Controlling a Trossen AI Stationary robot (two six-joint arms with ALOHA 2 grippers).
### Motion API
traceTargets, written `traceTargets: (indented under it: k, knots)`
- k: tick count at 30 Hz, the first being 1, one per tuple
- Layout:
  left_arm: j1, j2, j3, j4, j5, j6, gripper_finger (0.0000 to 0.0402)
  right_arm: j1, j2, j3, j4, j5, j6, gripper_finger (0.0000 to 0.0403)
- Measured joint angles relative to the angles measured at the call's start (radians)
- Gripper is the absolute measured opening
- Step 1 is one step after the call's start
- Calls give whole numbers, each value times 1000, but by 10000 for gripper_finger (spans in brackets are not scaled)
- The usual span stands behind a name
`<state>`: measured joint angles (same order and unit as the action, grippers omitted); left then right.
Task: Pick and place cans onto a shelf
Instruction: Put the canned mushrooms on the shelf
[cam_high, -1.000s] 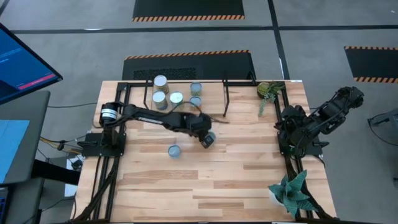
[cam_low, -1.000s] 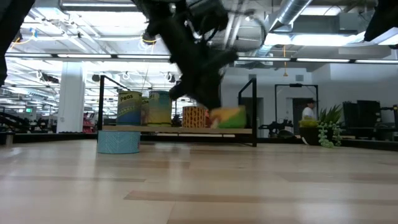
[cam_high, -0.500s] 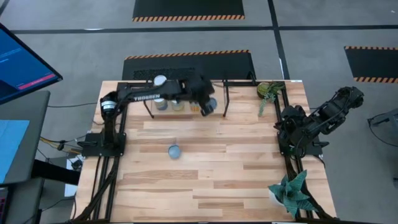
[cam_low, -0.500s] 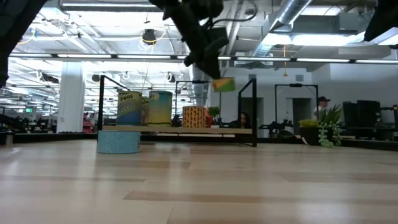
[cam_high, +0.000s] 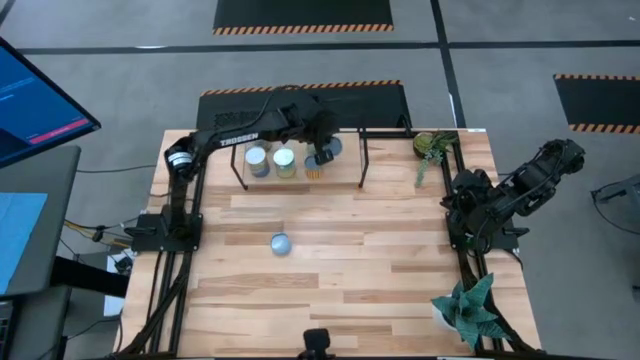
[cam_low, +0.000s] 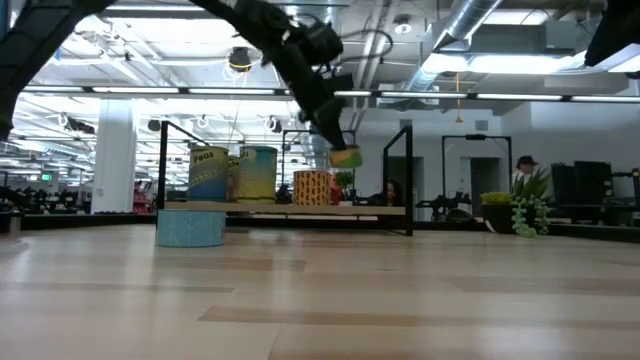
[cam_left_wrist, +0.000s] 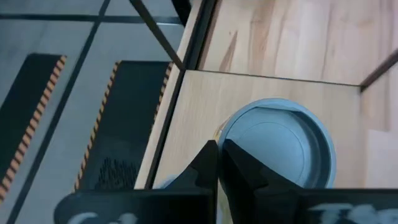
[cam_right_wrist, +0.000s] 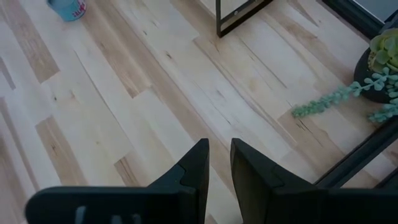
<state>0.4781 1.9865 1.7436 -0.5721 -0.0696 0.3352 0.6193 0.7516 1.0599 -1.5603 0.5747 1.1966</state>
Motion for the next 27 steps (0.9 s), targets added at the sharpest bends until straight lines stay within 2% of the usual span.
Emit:
traceTargets:
  k: [4,10,16,23,27]
  knots:
    - [0,55,7,56,18,14,0,0,-1,0,7,0,7,92]
    - [0,153,106,47,43,94,0,0,0,0,20,-1,7,92]
    - [0,283,273,-72,42,122,0,0,0,0,28,-1,8,92]
    - [6,375,447,-167,25,173,0,0,0,0,28,-2,8,92]
    - [7,411,474,-230,-12,220,0,0,0,0,29,-2,8,92]
